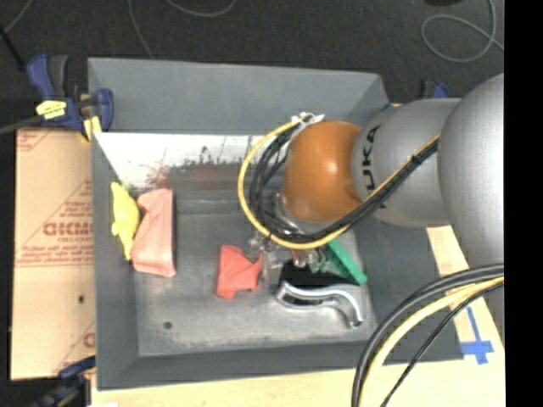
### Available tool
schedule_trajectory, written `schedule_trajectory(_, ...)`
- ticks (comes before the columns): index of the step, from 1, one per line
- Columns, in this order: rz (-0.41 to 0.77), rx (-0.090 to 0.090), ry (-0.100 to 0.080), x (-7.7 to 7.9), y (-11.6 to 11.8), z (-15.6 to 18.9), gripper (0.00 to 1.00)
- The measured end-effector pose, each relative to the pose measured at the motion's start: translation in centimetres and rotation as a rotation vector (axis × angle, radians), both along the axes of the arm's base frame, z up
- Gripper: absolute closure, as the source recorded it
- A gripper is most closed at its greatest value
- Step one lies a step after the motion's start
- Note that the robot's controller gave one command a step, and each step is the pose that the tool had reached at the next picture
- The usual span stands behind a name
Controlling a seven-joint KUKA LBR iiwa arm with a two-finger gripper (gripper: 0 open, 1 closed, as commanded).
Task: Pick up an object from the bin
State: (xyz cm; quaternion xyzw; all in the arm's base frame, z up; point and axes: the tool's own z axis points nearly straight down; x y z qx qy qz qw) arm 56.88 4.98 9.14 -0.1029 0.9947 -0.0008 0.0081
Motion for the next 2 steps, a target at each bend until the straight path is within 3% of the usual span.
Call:
schedule_trajectory(1, -0.001, 0.000, 0.000, 0.0, 0.0, 0.0, 1.00)
schedule_trajectory(2, 0.012, 0.000, -0.006, -0.2, 0.6, 13.9, 1.00)
